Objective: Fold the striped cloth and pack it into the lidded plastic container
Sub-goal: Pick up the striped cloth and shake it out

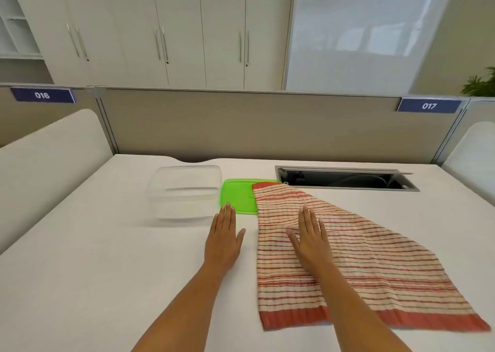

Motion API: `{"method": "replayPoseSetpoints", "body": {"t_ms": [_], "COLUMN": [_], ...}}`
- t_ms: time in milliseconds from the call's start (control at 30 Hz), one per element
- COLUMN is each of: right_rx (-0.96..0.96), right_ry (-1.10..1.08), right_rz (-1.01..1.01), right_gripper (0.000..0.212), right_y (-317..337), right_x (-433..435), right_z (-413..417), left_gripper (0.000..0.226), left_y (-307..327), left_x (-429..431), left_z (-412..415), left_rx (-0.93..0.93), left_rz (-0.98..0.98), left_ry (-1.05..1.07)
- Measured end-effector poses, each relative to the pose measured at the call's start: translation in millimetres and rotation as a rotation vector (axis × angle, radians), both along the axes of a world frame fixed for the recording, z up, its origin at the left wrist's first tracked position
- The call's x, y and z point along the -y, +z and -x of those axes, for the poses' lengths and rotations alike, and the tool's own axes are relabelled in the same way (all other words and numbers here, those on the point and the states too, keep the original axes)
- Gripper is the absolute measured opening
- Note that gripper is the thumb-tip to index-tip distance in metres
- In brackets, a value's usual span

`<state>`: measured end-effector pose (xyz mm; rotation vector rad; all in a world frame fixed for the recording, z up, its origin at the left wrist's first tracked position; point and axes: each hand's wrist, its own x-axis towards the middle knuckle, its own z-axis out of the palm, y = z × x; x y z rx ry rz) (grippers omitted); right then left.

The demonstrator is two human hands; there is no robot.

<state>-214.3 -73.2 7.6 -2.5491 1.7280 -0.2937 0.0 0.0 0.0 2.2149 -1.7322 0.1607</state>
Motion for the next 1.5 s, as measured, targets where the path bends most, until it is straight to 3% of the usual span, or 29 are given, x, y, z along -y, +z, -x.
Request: {"method": "replayPoseSetpoints", "body": {"t_ms": [400, 1067, 1367, 1500], "right_rx": [-0.017, -0.009, 0.088, 0.142], "right_ry": [0.008, 0.011, -0.012, -0.039], "right_rz": [-0.132, -0.118, -0.023, 0.01], "right_gripper": [0.064, 0.062, 0.06, 0.053], "right_y": [-22, -33, -39, -41], "right_x": [-13, -8, -8, -9], "right_z": [3, 3, 4, 4], "left_gripper": [0.062, 0.056, 0.044, 0.043], "left_y": [-30, -31, -25, -18], "left_x": [-9, -11, -11, -9], "left_z": [3, 6, 26, 45], "left_rx": [-0.106, -0.161, -0.337, -0.497], "left_rz": [-0.08, -0.101, -0.016, -0.001], "left_ry": [0.001, -0.005, -0.166, -0.198]}}
